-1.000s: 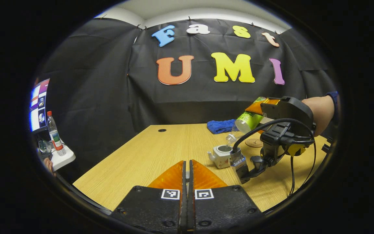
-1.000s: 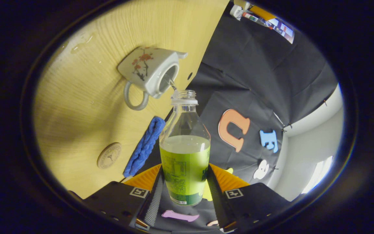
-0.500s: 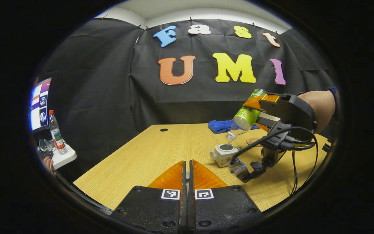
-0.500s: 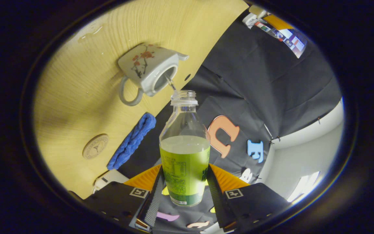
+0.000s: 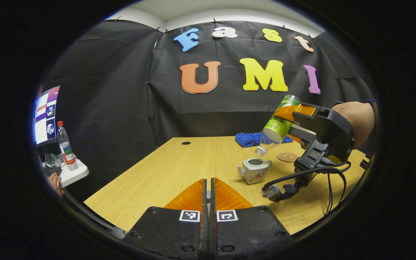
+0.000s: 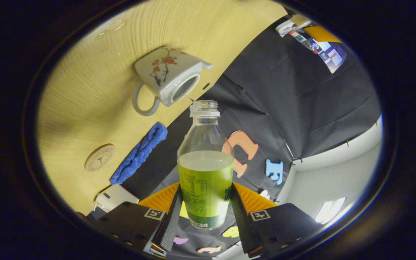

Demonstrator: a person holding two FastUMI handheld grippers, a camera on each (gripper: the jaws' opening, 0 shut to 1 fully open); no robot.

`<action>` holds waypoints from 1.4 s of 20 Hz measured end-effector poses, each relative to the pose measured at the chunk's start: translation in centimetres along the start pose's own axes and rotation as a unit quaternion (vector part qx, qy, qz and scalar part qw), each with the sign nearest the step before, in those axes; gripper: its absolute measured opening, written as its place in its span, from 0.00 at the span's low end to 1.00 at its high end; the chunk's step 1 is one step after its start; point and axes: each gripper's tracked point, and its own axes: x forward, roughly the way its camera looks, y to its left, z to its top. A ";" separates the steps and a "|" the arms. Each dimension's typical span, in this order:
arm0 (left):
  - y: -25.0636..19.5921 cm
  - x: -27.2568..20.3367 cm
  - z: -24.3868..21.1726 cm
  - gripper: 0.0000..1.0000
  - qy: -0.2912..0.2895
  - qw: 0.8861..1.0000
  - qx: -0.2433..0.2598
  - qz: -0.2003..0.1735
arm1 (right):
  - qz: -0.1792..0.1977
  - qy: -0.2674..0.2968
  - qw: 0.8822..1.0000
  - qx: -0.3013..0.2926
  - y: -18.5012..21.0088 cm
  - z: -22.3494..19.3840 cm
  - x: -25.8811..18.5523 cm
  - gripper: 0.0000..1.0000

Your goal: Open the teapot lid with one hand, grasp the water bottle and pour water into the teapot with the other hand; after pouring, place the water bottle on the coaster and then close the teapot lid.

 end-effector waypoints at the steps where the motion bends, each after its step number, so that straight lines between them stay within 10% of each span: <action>1: 0.0 0.0 0.0 0.03 0.001 1.000 0.000 0.000 | -0.001 -0.001 1.000 0.002 0.0 0.1 0.0 0.70; 9: -0.7 0.0 0.3 0.03 0.006 1.000 0.008 0.000 | -0.004 0.023 0.993 0.119 2.2 -1.1 0.0 0.72; 15: -2.5 0.4 0.8 0.03 0.015 1.000 0.008 0.002 | 0.014 0.035 0.952 0.305 3.9 -2.0 -0.6 0.72; 25: -5.9 2.2 1.3 0.03 0.031 1.000 -0.005 -0.005 | 0.050 0.060 0.783 0.617 7.5 -6.0 -2.0 0.70; 28: -6.5 2.8 1.5 0.03 0.035 0.999 -0.015 -0.002 | 0.062 0.091 0.712 0.693 9.5 -7.3 -2.4 0.70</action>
